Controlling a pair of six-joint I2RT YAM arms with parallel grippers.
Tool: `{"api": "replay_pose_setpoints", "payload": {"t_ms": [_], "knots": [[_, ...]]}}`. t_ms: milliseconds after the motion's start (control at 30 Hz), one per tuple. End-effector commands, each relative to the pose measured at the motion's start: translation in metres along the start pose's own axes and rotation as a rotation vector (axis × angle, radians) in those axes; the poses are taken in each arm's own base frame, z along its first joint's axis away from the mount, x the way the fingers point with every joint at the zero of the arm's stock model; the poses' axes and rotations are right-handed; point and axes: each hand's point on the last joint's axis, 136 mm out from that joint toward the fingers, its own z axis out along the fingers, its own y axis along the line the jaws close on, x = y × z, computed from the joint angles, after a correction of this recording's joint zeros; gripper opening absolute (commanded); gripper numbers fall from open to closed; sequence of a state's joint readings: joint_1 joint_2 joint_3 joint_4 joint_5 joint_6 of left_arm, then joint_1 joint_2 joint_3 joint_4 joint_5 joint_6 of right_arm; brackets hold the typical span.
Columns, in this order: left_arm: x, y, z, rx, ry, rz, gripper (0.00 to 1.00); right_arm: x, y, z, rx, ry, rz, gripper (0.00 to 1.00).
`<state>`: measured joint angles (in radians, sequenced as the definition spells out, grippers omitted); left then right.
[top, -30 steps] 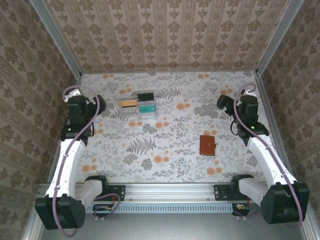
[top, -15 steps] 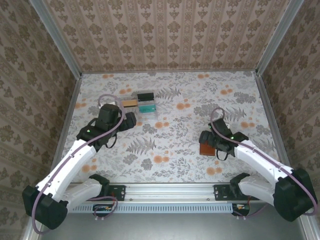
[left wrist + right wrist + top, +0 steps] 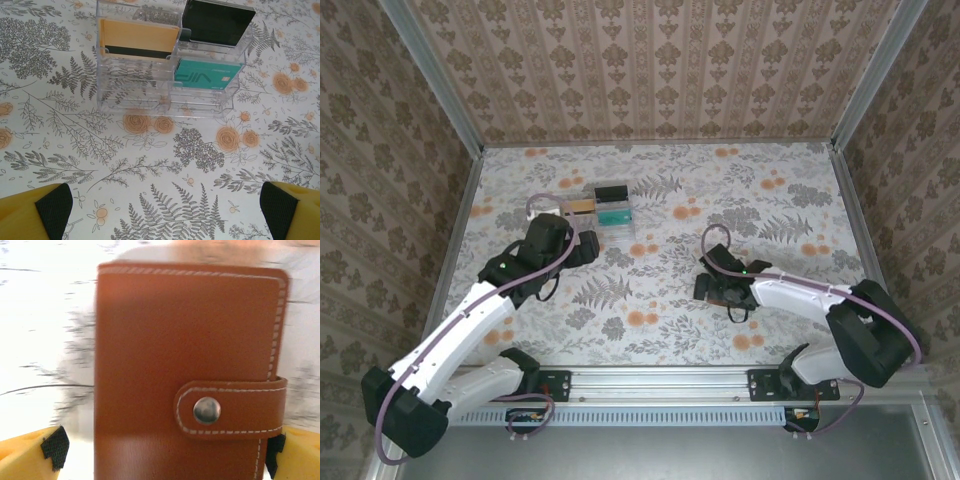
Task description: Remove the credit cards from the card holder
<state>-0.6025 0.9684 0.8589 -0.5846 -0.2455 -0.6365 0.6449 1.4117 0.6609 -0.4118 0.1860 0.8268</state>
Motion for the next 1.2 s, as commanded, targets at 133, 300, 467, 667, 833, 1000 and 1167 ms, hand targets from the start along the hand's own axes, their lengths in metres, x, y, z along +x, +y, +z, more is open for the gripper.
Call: {"api": "replay_pose_setpoints", "payload": {"t_ms": [133,300,467,667,833,1000,1167], "knots": [[0.009,0.006,-0.005,-0.002,0.002,0.012,1.00,-0.014,0.060,0.004,-0.058,0.000,-0.065,1.00],[0.010,0.008,-0.009,0.003,-0.008,0.020,1.00,-0.027,0.050,-0.010,0.023,-0.034,-0.068,1.00],[0.010,0.007,-0.010,0.019,-0.022,0.030,1.00,-0.041,0.027,-0.033,0.153,-0.087,-0.081,0.96],[0.011,0.005,-0.011,0.034,-0.022,0.043,1.00,-0.059,0.026,-0.032,0.249,-0.094,-0.120,0.64],[0.015,0.004,-0.012,0.045,-0.004,0.037,1.00,-0.066,0.034,-0.020,0.277,-0.062,-0.160,0.51],[0.016,0.005,-0.015,0.057,-0.012,0.027,1.00,-0.070,0.036,-0.007,0.293,-0.033,-0.168,0.46],[0.017,0.004,-0.017,0.068,-0.012,0.036,1.00,-0.068,0.039,0.005,0.269,-0.010,-0.166,0.44]]}}
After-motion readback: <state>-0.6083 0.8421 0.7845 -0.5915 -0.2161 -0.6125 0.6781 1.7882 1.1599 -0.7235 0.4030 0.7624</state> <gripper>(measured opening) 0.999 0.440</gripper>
